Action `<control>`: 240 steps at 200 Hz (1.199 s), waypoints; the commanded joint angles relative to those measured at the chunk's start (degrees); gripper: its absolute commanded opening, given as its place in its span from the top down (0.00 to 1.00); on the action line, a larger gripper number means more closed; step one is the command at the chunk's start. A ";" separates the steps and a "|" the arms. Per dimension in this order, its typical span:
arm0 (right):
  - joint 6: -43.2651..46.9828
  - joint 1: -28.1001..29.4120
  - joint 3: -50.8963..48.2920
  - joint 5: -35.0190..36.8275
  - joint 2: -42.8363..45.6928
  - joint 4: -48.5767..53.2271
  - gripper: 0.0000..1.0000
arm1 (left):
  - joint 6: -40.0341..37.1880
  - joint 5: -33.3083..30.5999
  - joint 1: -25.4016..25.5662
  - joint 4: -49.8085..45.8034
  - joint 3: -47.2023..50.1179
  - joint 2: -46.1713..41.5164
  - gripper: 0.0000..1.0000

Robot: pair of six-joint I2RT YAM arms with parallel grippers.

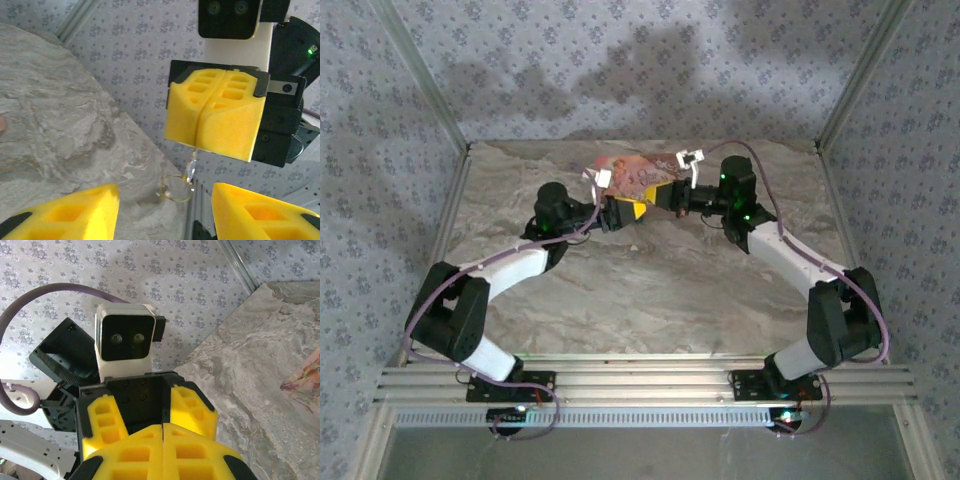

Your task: Unlock a padlock with a key

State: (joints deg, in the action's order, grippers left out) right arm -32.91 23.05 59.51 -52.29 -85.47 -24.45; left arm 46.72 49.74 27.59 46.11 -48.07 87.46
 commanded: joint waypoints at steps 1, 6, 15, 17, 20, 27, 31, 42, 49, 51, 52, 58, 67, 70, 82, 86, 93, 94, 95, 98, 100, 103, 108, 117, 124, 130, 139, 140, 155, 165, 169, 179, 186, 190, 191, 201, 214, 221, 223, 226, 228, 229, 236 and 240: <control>-1.12 0.57 -0.60 0.17 0.59 -1.45 1.00 | 1.33 -0.02 1.36 6.06 0.52 -2.45 0.51; -1.17 0.68 -0.75 0.24 0.85 -1.20 1.00 | 1.28 -0.28 1.69 6.24 0.53 -2.48 0.52; -1.24 0.73 -1.01 0.35 1.28 -0.81 1.00 | 1.32 -0.64 2.15 7.06 0.44 -2.46 0.56; -1.25 0.76 -1.09 0.35 1.45 -0.74 1.00 | 1.28 -0.68 2.30 7.24 0.44 -2.42 0.57; -1.20 0.75 -1.26 0.35 1.62 -0.62 1.00 | 1.29 -0.81 2.43 7.46 0.44 -2.40 0.58; -1.20 0.70 -1.48 0.37 2.07 -0.28 1.00 | 1.27 -1.27 2.68 7.89 0.52 -2.38 0.60; -1.23 0.68 -1.61 0.43 2.39 -0.05 1.00 | 1.19 -1.52 2.87 8.05 0.57 -2.31 0.62; -1.15 0.52 -1.96 0.74 3.27 0.51 1.00 | 1.29 -2.31 3.23 8.59 0.86 -2.20 0.66; -1.20 0.42 -2.26 1.00 3.90 0.80 1.00 | 1.48 -2.80 3.33 8.79 1.19 -2.20 0.67; -1.20 0.42 -2.35 1.08 4.02 0.87 1.00 | 1.52 -2.96 3.40 8.86 1.37 -2.20 0.67; -1.15 0.42 -2.41 1.16 4.09 0.92 1.00 | 1.57 -3.05 3.37 8.89 1.43 -2.25 0.67; -1.13 0.32 -2.69 1.60 4.58 1.30 1.00 | 1.78 -3.55 3.39 8.98 1.87 -2.41 0.65; -1.04 0.24 -3.23 2.29 5.38 1.68 1.00 | 1.98 -4.36 3.42 9.10 2.87 -2.84 0.58; -1.06 0.24 -3.38 2.50 5.62 1.75 1.00 | 1.97 -4.64 3.42 9.17 3.16 -3.04 0.56; -1.29 0.24 -4.40 3.44 6.61 1.61 1.00 | 1.98 -5.38 3.33 9.09 4.41 -3.98 0.51; -1.50 0.24 -4.75 3.69 6.84 1.44 1.00 | 1.97 -5.53 3.33 9.15 4.67 -4.27 0.51; -1.79 0.33 -5.20 3.93 7.29 1.04 1.00 | 2.11 -5.53 3.32 9.33 4.99 -4.64 0.51; -1.89 0.33 -5.28 3.90 7.40 0.97 1.00 | 2.22 -5.48 3.29 9.38 5.00 -4.70 0.51; -1.89 0.33 -5.37 3.92 7.46 0.93 1.00 | 2.27 -5.46 3.32 9.46 5.05 -4.73 0.51; -2.06 0.41 -5.58 4.02 7.59 0.83 1.00 | 2.40 -5.44 3.27 9.64 5.13 -4.82 0.51; -2.18 0.42 -5.73 4.03 7.71 0.75 1.00 | 2.54 -5.37 3.33 9.91 5.19 -4.88 0.51; -2.25 0.48 -5.85 4.09 7.88 0.68 1.00 | 2.93 -5.29 3.33 10.41 5.31 -4.97 0.51; -2.34 0.57 -6.04 4.20 8.16 0.63 1.00 | 3.66 -5.08 3.28 11.68 5.55 -4.95 0.52; -2.35 0.76 -6.44 4.26 8.81 0.71 1.00 | 5.53 -4.68 3.34 15.04 6.03 -4.73 0.52; -2.44 0.90 -6.62 4.28 9.17 0.85 1.00 | 6.99 -4.34 3.34 17.53 6.42 -4.47 0.53; -2.44 1.00 -6.74 4.37 9.48 1.02 1.00 | 8.04 -3.99 3.27 19.28 6.50 -4.15 0.53; -2.43 1.20 -6.97 4.54 10.02 1.31 1.00 | 9.31 -3.28 3.43 21.05 6.50 -3.63 0.54; -2.43 1.25 -7.00 4.51 10.04 1.32 1.00 | 9.42 -3.22 3.47 21.27 6.50 -3.58 0.54; -2.43 1.63 -7.56 5.07 10.96 1.55 1.00 | 10.61 -2.99 3.62 22.91 6.76 -3.11 0.56; -2.50 1.95 -7.96 5.47 11.52 1.66 1.00 | 10.69 -2.76 3.93 23.06 6.69 -2.95 0.58; -2.49 2.04 -8.13 5.59 11.71 1.60 1.00 | 10.61 -2.65 4.02 22.89 6.68 -2.91 0.58; -2.43 2.20 -8.41 5.86 12.20 1.68 1.00 | 10.38 -2.63 4.31 22.42 6.60 -2.91 0.58; -2.49 2.30 -8.57 5.92 12.52 1.76 1.00 | 10.16 -2.63 4.55 22.06 6.59 -2.97 0.58; -2.44 2.40 -8.66 6.01 12.64 1.81 1.00 | 9.99 -2.63 4.65 21.74 6.59 -2.99 0.58; -2.43 2.42 -8.68 6.04 12.67 1.84 1.00 | 9.94 -2.63 4.70 21.66 6.59 -2.99 0.58; -2.49 2.60 -8.76 6.16 13.04 2.00 1.00 | 9.42 -2.67 4.84 20.58 6.55 -3.08 0.58; -2.39 2.67 -8.88 6.31 13.55 2.27 1.00 | 8.69 -2.74 5.16 19.42 6.66 -3.17 0.58; -2.35 2.66 -8.89 6.46 13.83 2.45 1.00 | 8.53 -2.85 5.22 19.01 6.81 -3.17 0.59; -2.27 2.76 -8.93 6.49 13.84 2.53 1.00 | 8.49 -2.88 5.22 18.95 6.84 -3.15 0.59; -2.31 2.78 -8.91 6.50 14.01 2.62 1.00 | 8.48 -2.95 5.27 18.88 6.93 -3.17 0.59; -2.27 2.79 -8.91 6.50 14.05 2.65 1.00 | 8.48 -3.02 5.27 18.85 7.00 -3.17 0.59; -2.30 2.79 -8.98 6.50 14.08 2.69 1.00 | 8.48 -3.04 5.28 18.89 7.02 -3.13 0.59; -2.25 2.80 -9.06 6.59 14.31 2.82 1.00 | 8.48 -3.04 5.36 18.85 7.16 -3.16 0.60; -2.17 2.86 -9.07 6.66 14.43 2.90 1.00 | 8.39 -3.06 5.39 18.84 7.28 -3.10 0.60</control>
State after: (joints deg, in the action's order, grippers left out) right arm -34.79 25.45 51.18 -46.65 -73.12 -22.22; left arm 56.03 45.84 32.47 64.25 -41.60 84.42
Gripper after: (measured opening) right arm 0.040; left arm 0.410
